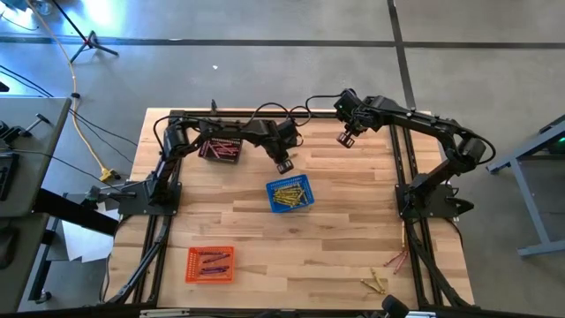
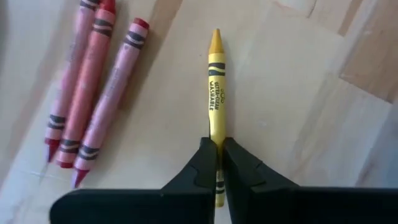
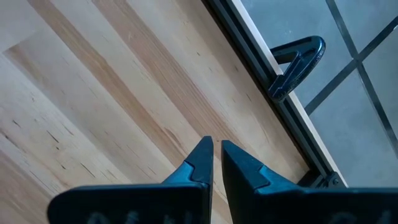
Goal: Sort crayons
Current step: Put the yellow crayon into the blue basket
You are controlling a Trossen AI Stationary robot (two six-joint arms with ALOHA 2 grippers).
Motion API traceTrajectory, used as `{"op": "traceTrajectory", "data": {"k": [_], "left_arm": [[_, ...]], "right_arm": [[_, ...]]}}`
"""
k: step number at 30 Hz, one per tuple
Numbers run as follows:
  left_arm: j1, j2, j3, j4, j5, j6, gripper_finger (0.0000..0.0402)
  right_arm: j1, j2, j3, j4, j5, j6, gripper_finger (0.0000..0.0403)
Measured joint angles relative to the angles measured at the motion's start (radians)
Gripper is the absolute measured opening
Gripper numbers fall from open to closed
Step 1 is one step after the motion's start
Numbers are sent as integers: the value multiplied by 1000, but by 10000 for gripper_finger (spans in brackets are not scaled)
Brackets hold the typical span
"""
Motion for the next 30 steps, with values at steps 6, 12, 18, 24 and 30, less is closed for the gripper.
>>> {"op": "traceTrajectory", "data": {"k": [6,12,18,24,30], "left_arm": [[-3,-1,93,-60,90,26,2],[1,0,194,-236,85,167,1],[-1,0,287,-400,80,404,1],[-28,-1,363,-507,77,402,1],[-100,-2,420,-571,-8,296,1]], "right_arm": [[0,0,0,1,1,0,16],[0,0,0,1,1,0,16],[0,0,0,1,1,0,16],[0,0,0,2,1,0,16],[0,0,0,1,0,0,16]]}}
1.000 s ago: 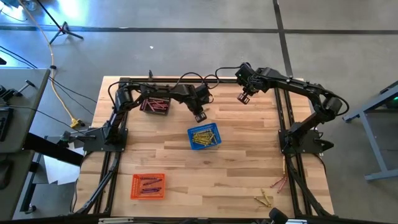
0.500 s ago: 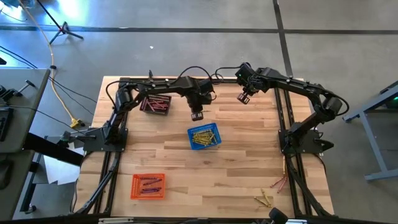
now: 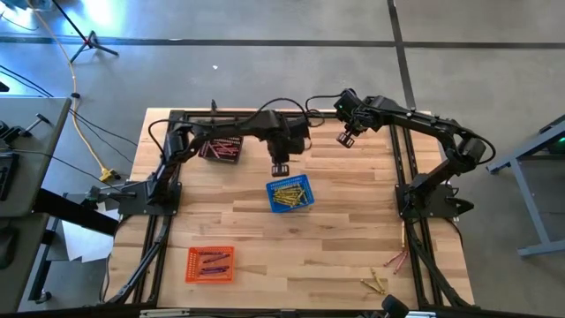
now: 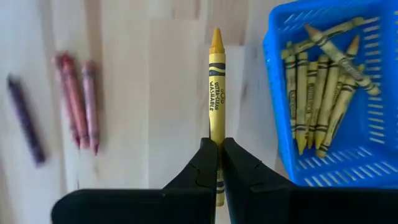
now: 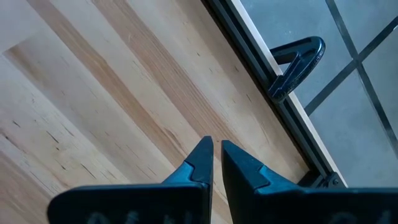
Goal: Sort crayons
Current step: Put the yellow crayon into the blue basket
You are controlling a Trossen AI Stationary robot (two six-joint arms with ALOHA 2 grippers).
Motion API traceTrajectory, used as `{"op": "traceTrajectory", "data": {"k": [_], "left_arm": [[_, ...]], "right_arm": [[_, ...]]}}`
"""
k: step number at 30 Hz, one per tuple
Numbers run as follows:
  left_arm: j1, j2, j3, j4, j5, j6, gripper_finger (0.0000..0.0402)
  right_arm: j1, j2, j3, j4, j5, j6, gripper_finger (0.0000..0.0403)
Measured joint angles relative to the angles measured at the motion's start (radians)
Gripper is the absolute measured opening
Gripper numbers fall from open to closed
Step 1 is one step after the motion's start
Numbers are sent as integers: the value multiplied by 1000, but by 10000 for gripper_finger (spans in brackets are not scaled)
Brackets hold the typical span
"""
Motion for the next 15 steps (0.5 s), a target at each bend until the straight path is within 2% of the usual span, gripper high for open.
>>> {"op": "traceTrajectory", "data": {"k": [3,15], "left_arm": [[-47,0,17,-64,-57,-102,1],[-249,-64,27,-93,-69,-497,0]], "right_arm": [[0,0,0,0,0,0,16],[0,0,0,14,0,0,16]]}}
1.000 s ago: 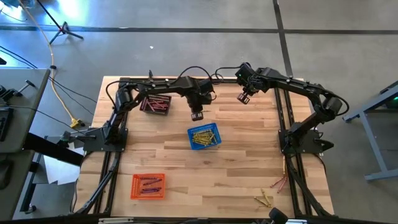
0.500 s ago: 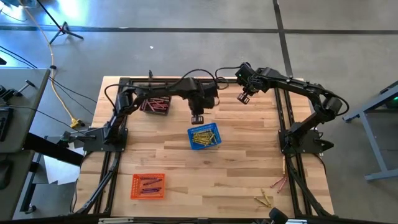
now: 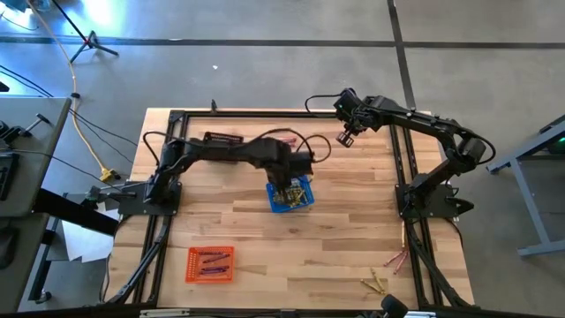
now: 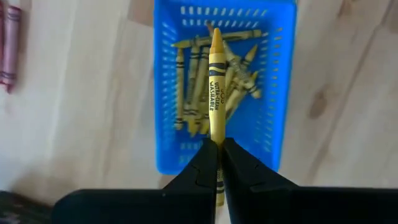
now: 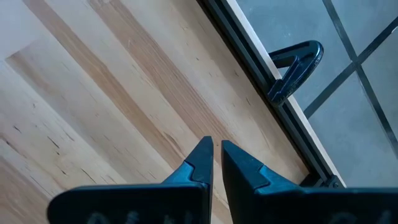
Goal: Sort crayons
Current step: Put the yellow crayon into the blue basket
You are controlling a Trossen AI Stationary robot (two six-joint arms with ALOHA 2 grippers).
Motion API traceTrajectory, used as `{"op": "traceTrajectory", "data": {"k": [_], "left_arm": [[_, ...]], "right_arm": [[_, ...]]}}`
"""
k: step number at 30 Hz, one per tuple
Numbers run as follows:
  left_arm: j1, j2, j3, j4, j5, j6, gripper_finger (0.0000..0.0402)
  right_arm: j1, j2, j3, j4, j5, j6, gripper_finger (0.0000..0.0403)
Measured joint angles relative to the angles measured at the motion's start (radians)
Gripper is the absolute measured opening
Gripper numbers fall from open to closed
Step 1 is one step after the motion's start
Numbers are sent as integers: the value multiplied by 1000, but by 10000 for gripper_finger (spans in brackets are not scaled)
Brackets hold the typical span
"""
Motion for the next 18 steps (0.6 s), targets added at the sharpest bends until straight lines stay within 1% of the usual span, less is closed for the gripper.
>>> {"op": "traceTrajectory", "data": {"k": [3,11,18], "left_arm": [[-27,1,-1,0,0,-61,0],[-46,7,-1,92,-3,-179,3],[-46,7,-1,132,-90,-243,17]], "right_arm": [[0,0,0,6,0,0,16],[0,0,0,14,0,0,16],[0,0,0,21,0,0,16]]}}
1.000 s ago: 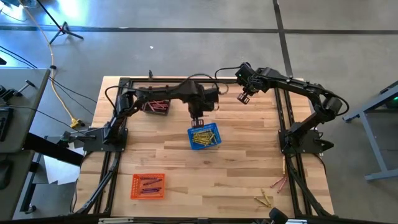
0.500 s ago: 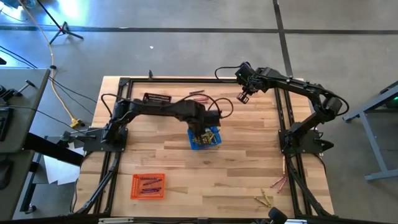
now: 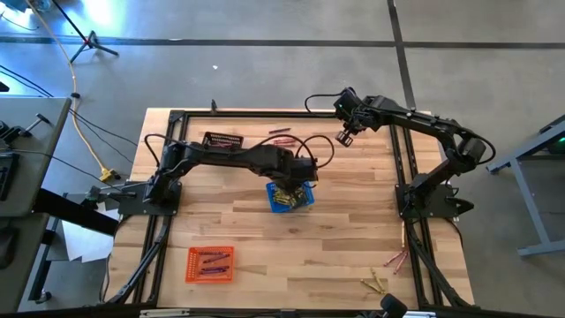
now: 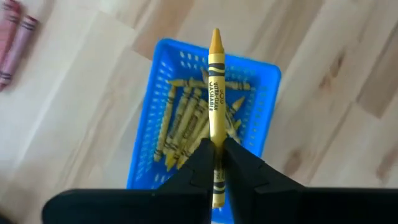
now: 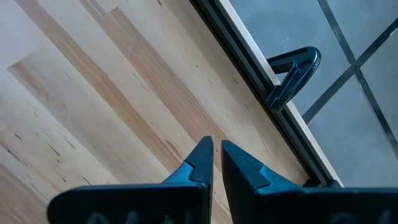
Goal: Sort crayons
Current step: Put the yellow crayon into the blue basket, then put the red crayon into the black basket
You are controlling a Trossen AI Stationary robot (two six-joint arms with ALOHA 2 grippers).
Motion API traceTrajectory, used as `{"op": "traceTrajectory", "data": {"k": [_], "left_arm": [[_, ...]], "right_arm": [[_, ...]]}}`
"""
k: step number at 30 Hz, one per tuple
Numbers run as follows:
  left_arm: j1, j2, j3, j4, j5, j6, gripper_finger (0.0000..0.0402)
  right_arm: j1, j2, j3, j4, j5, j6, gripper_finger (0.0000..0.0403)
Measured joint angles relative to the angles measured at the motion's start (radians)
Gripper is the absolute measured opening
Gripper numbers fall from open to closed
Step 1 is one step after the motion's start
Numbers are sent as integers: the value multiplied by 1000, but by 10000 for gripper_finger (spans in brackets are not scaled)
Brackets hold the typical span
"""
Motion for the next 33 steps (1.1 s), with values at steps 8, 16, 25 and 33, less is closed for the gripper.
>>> {"op": "traceTrajectory", "data": {"k": [8,16,25,33], "left_arm": [[-4,0,0,9,-22,-46,53],[-18,0,0,7,-82,-21,84],[79,1,0,78,-125,5,92],[237,3,0,113,33,170,93]], "right_arm": [[0,0,0,2,0,0,16],[0,0,0,2,0,0,16],[0,0,0,3,0,0,16],[0,0,0,3,0,0,16]]}}
